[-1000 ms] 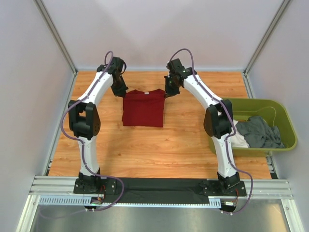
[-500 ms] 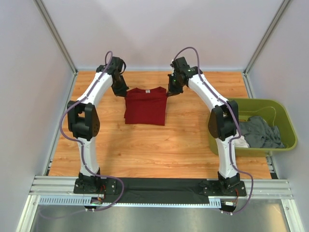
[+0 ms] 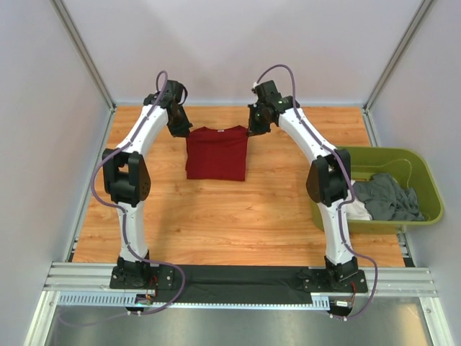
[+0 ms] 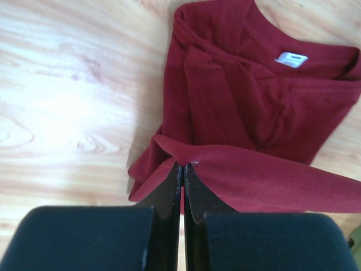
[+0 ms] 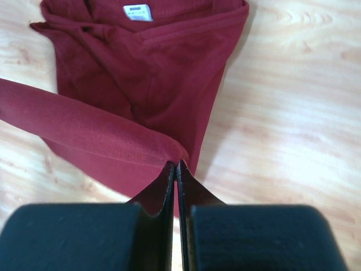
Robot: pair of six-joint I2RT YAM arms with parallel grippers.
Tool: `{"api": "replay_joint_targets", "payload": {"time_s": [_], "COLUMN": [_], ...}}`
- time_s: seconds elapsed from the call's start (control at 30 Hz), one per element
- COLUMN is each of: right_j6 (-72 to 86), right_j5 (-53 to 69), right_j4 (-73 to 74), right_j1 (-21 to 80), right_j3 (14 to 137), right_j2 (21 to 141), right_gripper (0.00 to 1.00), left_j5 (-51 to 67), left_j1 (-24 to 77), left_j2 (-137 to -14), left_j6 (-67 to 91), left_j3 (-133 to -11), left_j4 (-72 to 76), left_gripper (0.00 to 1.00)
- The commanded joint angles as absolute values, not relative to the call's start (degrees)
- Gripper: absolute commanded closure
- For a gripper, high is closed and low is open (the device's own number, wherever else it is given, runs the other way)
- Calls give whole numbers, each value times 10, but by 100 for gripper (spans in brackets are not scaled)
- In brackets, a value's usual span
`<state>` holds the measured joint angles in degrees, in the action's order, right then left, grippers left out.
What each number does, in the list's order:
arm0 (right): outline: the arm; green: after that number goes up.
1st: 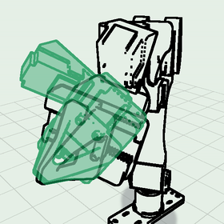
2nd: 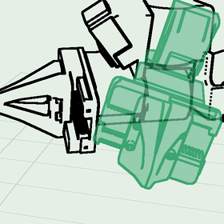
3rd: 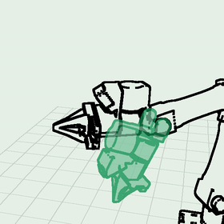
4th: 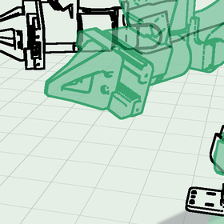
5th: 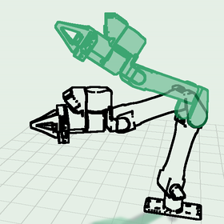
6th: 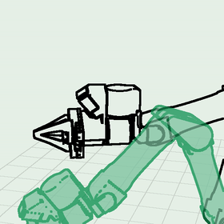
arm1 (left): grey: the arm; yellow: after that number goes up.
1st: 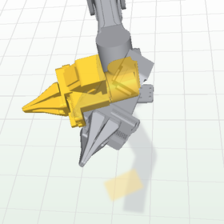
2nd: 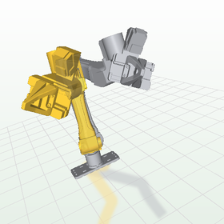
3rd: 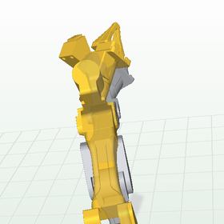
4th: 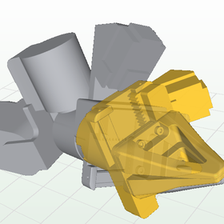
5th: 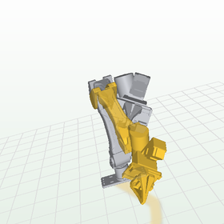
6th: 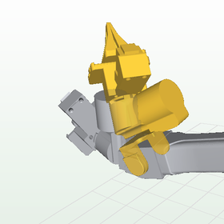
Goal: Fold and stack the t-shirts
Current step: Fold the tshirt
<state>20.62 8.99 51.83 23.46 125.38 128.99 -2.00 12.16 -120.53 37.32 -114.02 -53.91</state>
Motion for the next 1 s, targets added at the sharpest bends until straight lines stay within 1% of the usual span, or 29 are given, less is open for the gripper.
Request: {"api": "replay_joint_targets", "payload": {"time_s": [0.0, 0.23, 0.33, 0.43, 0.47, 0.5, 0.53, 0.57, 0.6, 0.63, 0.67, 0.7, 0.73, 0.77, 0.8, 0.83, 0.87, 0.9, 0.93, 0.97], "right_j6": [184, 207, 215, 223, 226, 228, 230, 235, 235, 235, 234, 236, 239, 246, 250, 256, 260, 274, 282, 293], "right_j5": [76, 57, 55, 77, 82, 87, 98, 101, 107, 113, 119, 121, 128, 133, 137, 150, 160, 185, 199, 213], "right_j4": [483, 431, 402, 394, 393, 391, 389, 386, 375, 368, 363, 352, 345, 338, 330, 325, 320, 303, 290, 276], "right_j1": [223, 205, 192, 181, 176, 173, 171, 168, 169, 168, 168, 168, 168, 169, 168, 168, 168, 168, 169, 169], "right_j3": [1284, 1312, 1312, 1345, 1354, 1370, 1374, 1375, 1374, 1371, 1371, 1368, 1364, 1361, 1358, 1354, 1347, 1338, 1326, 1296], "right_j2": [1339, 1402, 1415, 1441, 1453, 1458, 1461, 1460, 1457, 1454, 1444, 1437, 1430, 1414, 1405, 1389, 1379, 1369, 1358, 1338], "right_gripper": [100, 100, 100, 100, 96, 88, 74, 44, 31, 23, 11, 9, 9, 8, 8, 10, 19, 24, 31, 55], "left_j5": [-38, 12, 8, 6, 4, 2, 1, 1, 1, 3, 4, 11, 16, 21, 30, 34, 39, 60, 73, 89], "left_j1": [102, 89, 89, 84, 83, 79, 77, 73, 72, 69, 69, 65, 64, 63, 63, 63, 63, 63, 63, 63], "left_j2": [-1241, -1349, -1369, -1380, -1383, -1387, -1392, -1394, -1393, -1389, -1385, -1381, -1369, -1363, -1345, -1332, -1317, -1279, -1262, -1248], "left_j6": [374, 377, 379, 379, 380, 381, 381, 382, 382, 377, 374, 370, 359, 349, 341, 329, 323, 322, 323, 331], "left_j3": [-1166, -1249, -1271, -1274, -1278, -1281, -1284, -1290, -1290, -1290, -1296, -1300, -1305, -1316, -1321, -1321, -1312, -1297, -1278, -1247], "left_j4": [-500, -466, -460, -450, -448, -447, -448, -447, -442, -436, -427, -423, -419, -413, -413, -412, -408, -398, -389, -376], "left_gripper": [100, 100, 100, 100, 96, 93, 83, 75, 62, 52, 38, 30, 15, 7, 4, 3, 4, 5, 9, 12]}}
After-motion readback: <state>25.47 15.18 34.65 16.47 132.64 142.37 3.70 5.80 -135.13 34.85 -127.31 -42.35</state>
